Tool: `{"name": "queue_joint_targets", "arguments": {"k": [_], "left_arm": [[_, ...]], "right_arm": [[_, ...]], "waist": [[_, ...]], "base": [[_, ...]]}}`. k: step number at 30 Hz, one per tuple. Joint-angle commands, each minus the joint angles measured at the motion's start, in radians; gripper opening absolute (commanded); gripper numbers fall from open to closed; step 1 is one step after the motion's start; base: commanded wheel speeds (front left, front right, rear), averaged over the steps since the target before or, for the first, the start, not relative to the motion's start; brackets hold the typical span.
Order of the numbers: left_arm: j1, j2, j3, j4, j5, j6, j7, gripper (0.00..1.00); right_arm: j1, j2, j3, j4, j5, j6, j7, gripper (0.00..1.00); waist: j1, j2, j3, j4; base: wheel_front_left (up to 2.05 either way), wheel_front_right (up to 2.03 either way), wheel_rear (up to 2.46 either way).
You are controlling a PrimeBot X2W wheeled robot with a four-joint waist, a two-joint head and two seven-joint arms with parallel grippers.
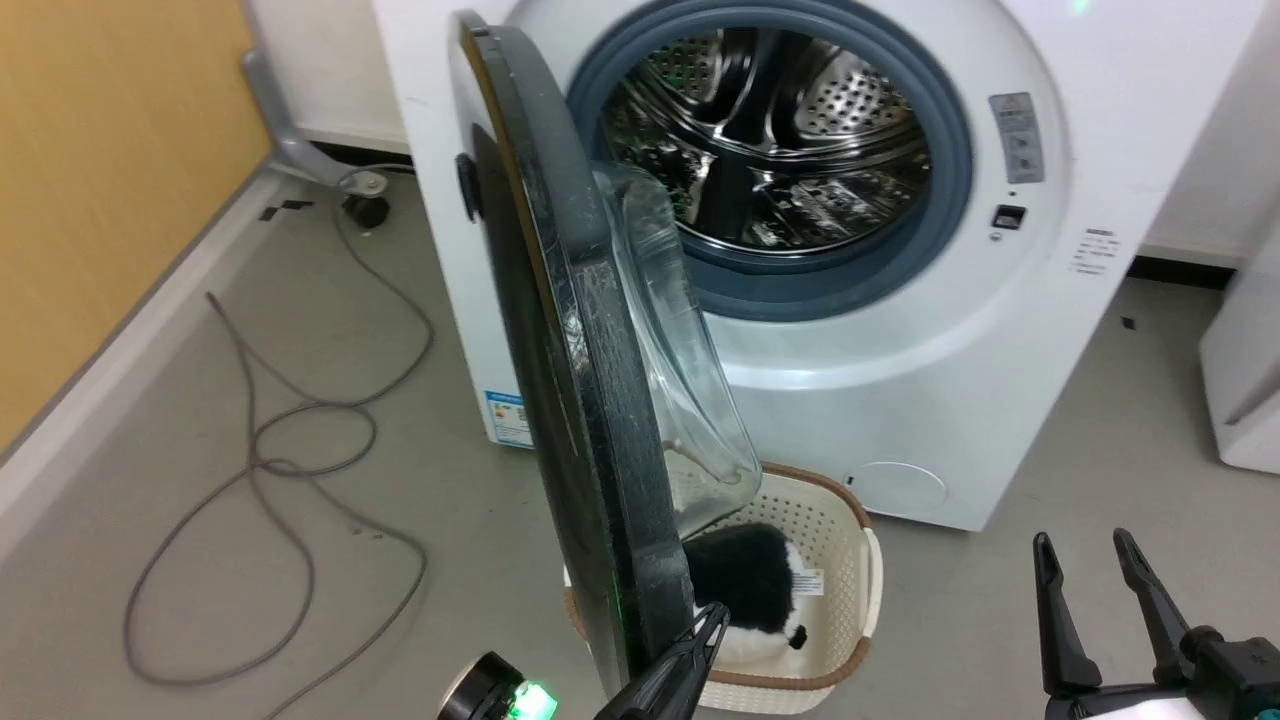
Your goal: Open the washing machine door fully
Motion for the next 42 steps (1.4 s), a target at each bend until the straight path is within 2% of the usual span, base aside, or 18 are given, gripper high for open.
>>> {"name": "queue_joint_targets", "arguments": {"k": [1,16,22,30,34,37,42], "left_arm": [[-0.005,0.011,0.012,-0.001,-0.003,0.011,-0.004,0.0],[0.056,0.078,0.057,-0.066,-0.018,0.063,-0.004,0.0],[0.091,0.116,0.117,-0.077,-0.037,0.104,-0.004,0.0],[0.07,0.147,0.294,-0.079,-0.125,0.165,-0.004,0.0],[0.039,0.161,0.395,-0.047,-0.169,0.168,-0.004,0.0],[0.011,0.151,0.474,-0.027,-0.203,0.169,-0.004,0.0],[-0.04,0.133,0.585,0.043,-0.24,0.135,-0.004,0.0]], "right_arm": [[0.002,0.004,0.0,0.003,0.008,0.001,-0.004,1.0],[0.007,0.004,0.013,0.001,0.03,0.001,-0.004,1.0],[0.004,0.004,0.029,-0.005,0.061,0.001,-0.004,1.0],[-0.002,0.004,0.04,-0.005,0.063,0.001,-0.004,1.0],[-0.009,0.004,0.043,-0.004,0.056,0.001,-0.004,1.0],[-0.013,0.004,0.035,-0.004,0.05,0.001,-0.004,1.0],[-0.023,0.004,0.032,-0.002,0.035,0.001,-0.004,1.0]], "waist": [[-0.0001,0.0,0.0,0.012],[-0.0001,0.0,0.018,0.151],[-0.0001,0.0,0.026,0.199],[-0.0001,0.0,0.036,0.225],[-0.0001,0.0,0.044,0.217],[-0.0001,0.0,0.056,0.207],[-0.0001,0.0,0.078,0.183]], "base": [[0.0,0.0,0.0],[0.0,0.0,0.0],[0.0,0.0,0.0],[0.0,0.0,0.0],[0.0,0.0,0.0],[0.0,0.0,0.0],[0.0,0.0,0.0]]}}
